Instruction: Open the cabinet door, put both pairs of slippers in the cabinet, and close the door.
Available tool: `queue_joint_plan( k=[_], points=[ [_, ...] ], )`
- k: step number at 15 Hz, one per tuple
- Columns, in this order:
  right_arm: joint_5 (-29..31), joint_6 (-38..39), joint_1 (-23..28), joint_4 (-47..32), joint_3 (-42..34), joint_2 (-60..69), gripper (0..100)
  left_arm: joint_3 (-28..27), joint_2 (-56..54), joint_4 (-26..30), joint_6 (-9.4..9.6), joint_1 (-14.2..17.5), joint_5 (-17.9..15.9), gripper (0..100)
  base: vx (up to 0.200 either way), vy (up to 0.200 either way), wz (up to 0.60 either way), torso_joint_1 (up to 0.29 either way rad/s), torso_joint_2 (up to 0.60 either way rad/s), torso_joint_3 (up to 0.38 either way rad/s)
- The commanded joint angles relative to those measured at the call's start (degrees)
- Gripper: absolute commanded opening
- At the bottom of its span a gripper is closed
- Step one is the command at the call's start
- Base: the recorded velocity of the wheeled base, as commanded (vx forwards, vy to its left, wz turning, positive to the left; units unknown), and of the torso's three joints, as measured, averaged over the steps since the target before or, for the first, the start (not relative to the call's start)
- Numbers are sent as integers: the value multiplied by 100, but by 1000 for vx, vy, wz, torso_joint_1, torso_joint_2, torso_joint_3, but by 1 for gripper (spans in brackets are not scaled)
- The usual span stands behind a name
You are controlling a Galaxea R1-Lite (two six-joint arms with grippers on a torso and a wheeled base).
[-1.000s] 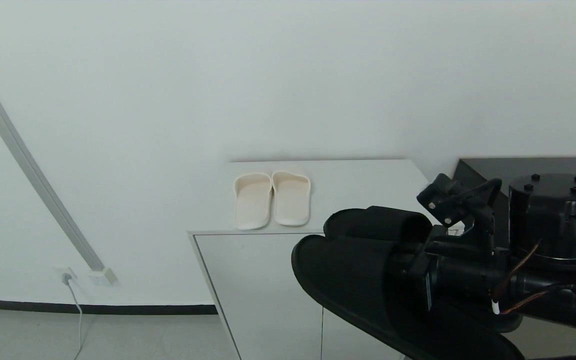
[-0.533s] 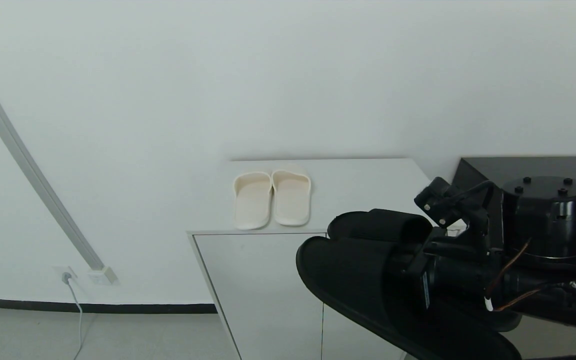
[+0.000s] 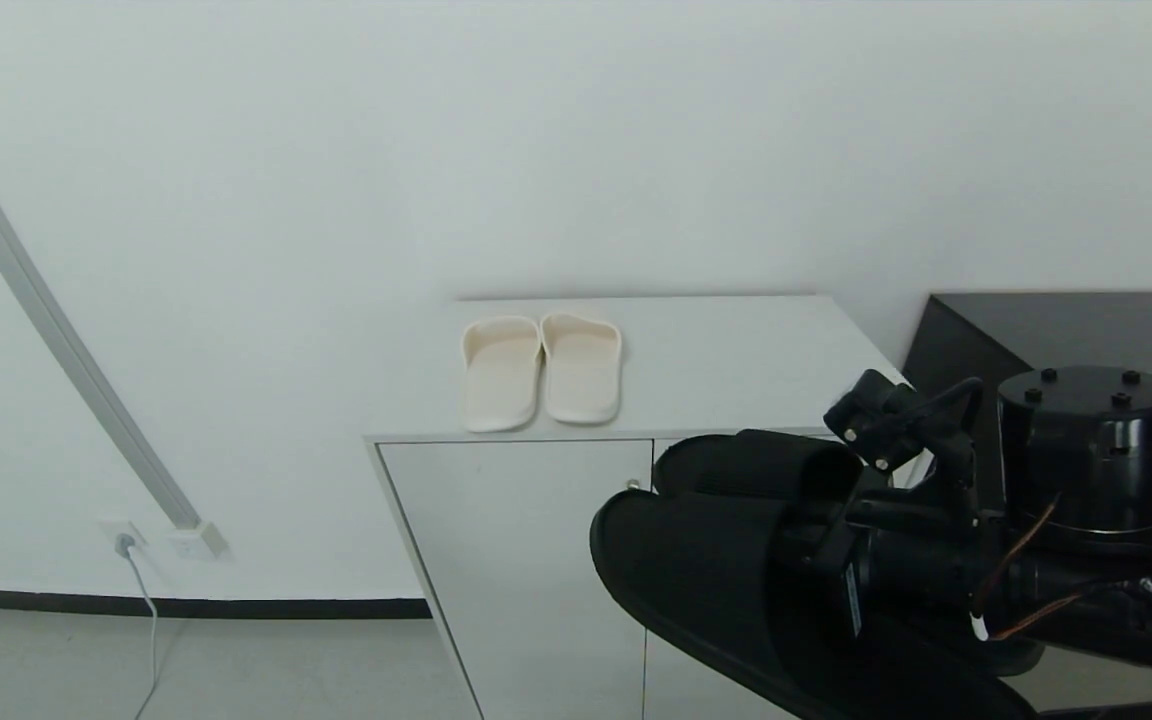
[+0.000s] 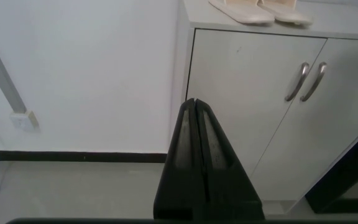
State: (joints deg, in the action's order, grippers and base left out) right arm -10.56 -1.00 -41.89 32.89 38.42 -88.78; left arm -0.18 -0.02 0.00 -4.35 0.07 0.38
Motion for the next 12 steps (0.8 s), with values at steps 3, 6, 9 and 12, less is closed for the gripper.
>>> queue_joint_plan(
  k=[3,6,9,12],
  points=[
    [27,3,-39,7,-37,37,0,1,2,0,48,1,-3,0,0,0,0,-219,540,312],
    [27,-6,-109,7,-125,81,0,1,2,0,31,1,-3,100,0,0,0,-206,530,318],
    [45,3,-144,121,-221,98,0,1,2,0,5,1,-3,100,0,0,0,-183,504,320],
    [45,-6,-153,332,-362,116,0,1,2,0,5,1,-3,100,0,0,0,-167,486,323]
  ],
)
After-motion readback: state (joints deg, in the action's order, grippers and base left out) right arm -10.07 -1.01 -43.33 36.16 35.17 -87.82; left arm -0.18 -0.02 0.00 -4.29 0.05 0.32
